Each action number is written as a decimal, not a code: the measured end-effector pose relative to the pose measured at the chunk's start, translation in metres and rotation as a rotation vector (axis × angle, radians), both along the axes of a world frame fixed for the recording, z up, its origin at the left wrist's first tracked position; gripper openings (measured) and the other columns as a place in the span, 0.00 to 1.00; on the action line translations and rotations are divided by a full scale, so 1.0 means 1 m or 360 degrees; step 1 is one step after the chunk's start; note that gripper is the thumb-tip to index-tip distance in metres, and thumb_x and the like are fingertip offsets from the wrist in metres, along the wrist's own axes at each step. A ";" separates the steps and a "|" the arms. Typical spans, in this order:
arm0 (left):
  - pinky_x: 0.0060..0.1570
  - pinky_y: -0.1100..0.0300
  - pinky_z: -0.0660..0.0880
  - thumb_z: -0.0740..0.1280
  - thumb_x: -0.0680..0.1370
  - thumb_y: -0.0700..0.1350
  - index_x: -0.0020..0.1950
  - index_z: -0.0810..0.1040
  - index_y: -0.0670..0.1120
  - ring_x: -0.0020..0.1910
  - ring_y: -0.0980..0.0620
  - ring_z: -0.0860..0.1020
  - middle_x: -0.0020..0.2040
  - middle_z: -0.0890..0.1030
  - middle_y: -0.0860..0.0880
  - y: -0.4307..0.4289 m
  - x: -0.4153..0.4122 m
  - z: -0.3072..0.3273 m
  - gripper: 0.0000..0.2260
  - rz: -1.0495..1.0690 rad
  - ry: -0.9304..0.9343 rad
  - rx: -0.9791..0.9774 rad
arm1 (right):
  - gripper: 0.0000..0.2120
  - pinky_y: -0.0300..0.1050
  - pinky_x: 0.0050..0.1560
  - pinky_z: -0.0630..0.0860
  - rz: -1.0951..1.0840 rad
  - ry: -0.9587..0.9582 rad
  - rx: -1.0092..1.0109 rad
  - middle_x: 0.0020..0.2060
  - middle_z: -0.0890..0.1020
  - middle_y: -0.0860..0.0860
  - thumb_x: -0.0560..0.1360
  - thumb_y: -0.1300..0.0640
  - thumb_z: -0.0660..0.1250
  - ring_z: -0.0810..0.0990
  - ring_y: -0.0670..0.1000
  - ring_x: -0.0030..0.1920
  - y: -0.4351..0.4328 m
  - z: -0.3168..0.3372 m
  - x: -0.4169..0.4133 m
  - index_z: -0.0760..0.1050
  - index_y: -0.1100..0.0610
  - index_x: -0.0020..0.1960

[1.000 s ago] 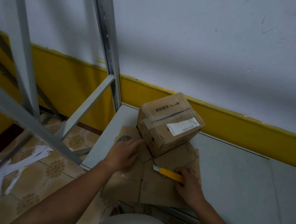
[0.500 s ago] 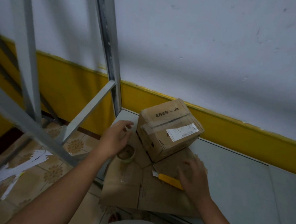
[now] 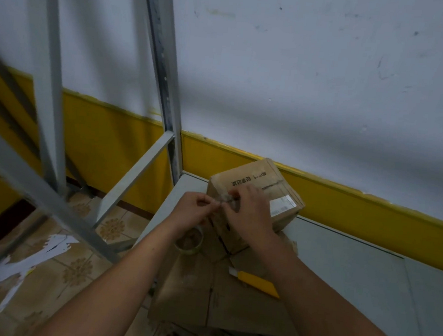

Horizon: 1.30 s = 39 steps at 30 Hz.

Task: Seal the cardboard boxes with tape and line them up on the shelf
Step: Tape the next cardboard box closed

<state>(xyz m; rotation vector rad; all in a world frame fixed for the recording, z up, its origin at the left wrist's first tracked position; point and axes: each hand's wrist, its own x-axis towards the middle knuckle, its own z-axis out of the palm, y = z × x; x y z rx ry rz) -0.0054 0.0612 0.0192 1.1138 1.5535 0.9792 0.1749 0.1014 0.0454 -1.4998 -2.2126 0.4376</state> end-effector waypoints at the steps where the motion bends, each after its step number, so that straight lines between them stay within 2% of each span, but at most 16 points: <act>1: 0.48 0.45 0.84 0.75 0.80 0.50 0.49 0.88 0.48 0.48 0.46 0.86 0.44 0.88 0.49 0.000 0.001 -0.002 0.06 0.0025 0.0012 -0.0005 | 0.15 0.51 0.57 0.71 -0.0015 -0.0013 0.0029 0.55 0.75 0.45 0.75 0.40 0.69 0.71 0.49 0.57 0.000 -0.003 0.000 0.76 0.46 0.58; 5: 0.49 0.45 0.84 0.77 0.78 0.48 0.49 0.89 0.47 0.45 0.48 0.87 0.43 0.88 0.49 0.002 0.006 -0.007 0.06 0.0122 -0.0033 -0.0050 | 0.15 0.50 0.55 0.70 -0.0026 -0.0076 0.0112 0.54 0.76 0.46 0.75 0.40 0.68 0.71 0.50 0.57 -0.004 -0.014 -0.003 0.76 0.45 0.58; 7: 0.50 0.45 0.84 0.78 0.78 0.48 0.49 0.89 0.45 0.46 0.44 0.87 0.43 0.88 0.46 0.003 0.007 -0.008 0.07 0.0148 -0.0112 -0.0109 | 0.15 0.49 0.54 0.69 -0.0037 -0.0089 0.0126 0.54 0.76 0.46 0.75 0.42 0.68 0.71 0.50 0.57 -0.006 -0.017 -0.004 0.76 0.46 0.58; 11: 0.54 0.44 0.83 0.79 0.76 0.47 0.55 0.87 0.40 0.51 0.40 0.87 0.48 0.88 0.40 0.004 0.006 -0.011 0.13 0.0161 -0.0444 -0.0284 | 0.14 0.50 0.54 0.70 -0.0059 -0.0083 0.0129 0.53 0.76 0.47 0.74 0.43 0.68 0.71 0.50 0.57 -0.007 -0.019 -0.004 0.77 0.47 0.58; 15: 0.48 0.54 0.84 0.78 0.77 0.44 0.58 0.85 0.38 0.50 0.45 0.86 0.53 0.87 0.38 0.007 0.007 -0.010 0.13 0.0154 -0.0605 -0.0297 | 0.14 0.51 0.55 0.70 -0.0051 -0.0074 0.0114 0.53 0.75 0.46 0.75 0.44 0.68 0.71 0.49 0.57 -0.007 -0.020 -0.003 0.77 0.46 0.58; 17: 0.50 0.53 0.82 0.76 0.78 0.43 0.59 0.85 0.39 0.50 0.47 0.86 0.53 0.87 0.40 0.009 0.007 -0.010 0.12 0.0105 -0.0595 -0.0294 | 0.13 0.51 0.54 0.70 -0.0044 -0.0051 0.0114 0.53 0.75 0.46 0.75 0.45 0.69 0.71 0.49 0.57 -0.007 -0.020 -0.002 0.77 0.46 0.58; 21: 0.55 0.49 0.83 0.76 0.79 0.44 0.58 0.84 0.39 0.51 0.45 0.87 0.50 0.88 0.41 0.015 0.002 -0.009 0.11 0.0024 -0.0465 -0.0291 | 0.13 0.51 0.55 0.71 -0.0012 -0.0049 0.0083 0.53 0.75 0.46 0.75 0.46 0.70 0.71 0.50 0.58 -0.007 -0.021 0.000 0.77 0.46 0.58; 25: 0.53 0.44 0.85 0.80 0.75 0.45 0.52 0.85 0.42 0.47 0.44 0.87 0.45 0.88 0.42 0.024 -0.013 -0.012 0.11 0.0070 -0.0043 -0.0114 | 0.16 0.52 0.57 0.71 0.0058 -0.0054 0.0044 0.57 0.75 0.45 0.75 0.47 0.70 0.71 0.50 0.60 -0.010 -0.021 0.005 0.76 0.45 0.62; 28: 0.49 0.41 0.84 0.83 0.72 0.46 0.51 0.83 0.44 0.47 0.44 0.85 0.47 0.86 0.44 0.031 -0.019 -0.020 0.14 0.0089 0.0253 0.0045 | 0.17 0.50 0.59 0.70 0.0104 -0.0019 0.0032 0.59 0.74 0.44 0.76 0.48 0.70 0.70 0.49 0.62 -0.013 -0.020 0.010 0.75 0.44 0.64; 29: 0.49 0.42 0.84 0.84 0.70 0.47 0.54 0.81 0.44 0.49 0.45 0.84 0.51 0.84 0.45 0.033 -0.021 -0.022 0.19 0.0114 0.0317 0.0117 | 0.18 0.49 0.60 0.69 0.0122 -0.0013 0.0021 0.60 0.74 0.44 0.76 0.48 0.71 0.70 0.49 0.62 -0.013 -0.019 0.012 0.75 0.44 0.65; 31: 0.55 0.47 0.81 0.85 0.68 0.49 0.67 0.76 0.47 0.59 0.47 0.79 0.64 0.78 0.48 0.037 -0.028 -0.024 0.32 0.0094 0.0415 0.0214 | 0.22 0.51 0.64 0.67 0.0199 -0.0068 -0.0002 0.62 0.73 0.44 0.75 0.48 0.72 0.69 0.49 0.65 -0.012 -0.017 0.016 0.74 0.44 0.68; 33: 0.64 0.50 0.77 0.83 0.71 0.45 0.80 0.67 0.50 0.70 0.52 0.72 0.74 0.71 0.53 0.039 -0.031 -0.023 0.41 -0.0139 0.0438 0.0240 | 0.27 0.54 0.68 0.64 0.0267 -0.0149 -0.0016 0.66 0.73 0.44 0.74 0.47 0.72 0.68 0.50 0.69 -0.013 -0.015 0.023 0.71 0.44 0.72; 34: 0.68 0.51 0.76 0.81 0.74 0.42 0.82 0.65 0.51 0.73 0.55 0.71 0.76 0.71 0.54 0.039 -0.030 -0.021 0.40 -0.0280 0.0410 0.0259 | 0.29 0.54 0.70 0.63 0.0280 -0.0155 -0.0018 0.68 0.72 0.44 0.74 0.47 0.72 0.68 0.49 0.70 -0.014 -0.014 0.027 0.70 0.43 0.73; 36: 0.70 0.52 0.76 0.76 0.78 0.36 0.81 0.67 0.52 0.73 0.58 0.72 0.74 0.74 0.56 0.042 -0.027 -0.022 0.34 -0.0424 0.0377 0.0314 | 0.29 0.54 0.71 0.60 0.0290 -0.0125 -0.0012 0.70 0.72 0.43 0.75 0.47 0.72 0.68 0.48 0.71 -0.017 -0.014 0.035 0.70 0.43 0.74; 39: 0.68 0.49 0.78 0.74 0.78 0.33 0.78 0.72 0.52 0.71 0.53 0.76 0.71 0.78 0.54 0.042 -0.022 -0.026 0.31 -0.0355 0.0357 0.0295 | 0.28 0.56 0.73 0.58 0.0306 -0.0122 0.0022 0.71 0.72 0.43 0.76 0.49 0.71 0.68 0.47 0.72 -0.020 -0.013 0.044 0.69 0.44 0.75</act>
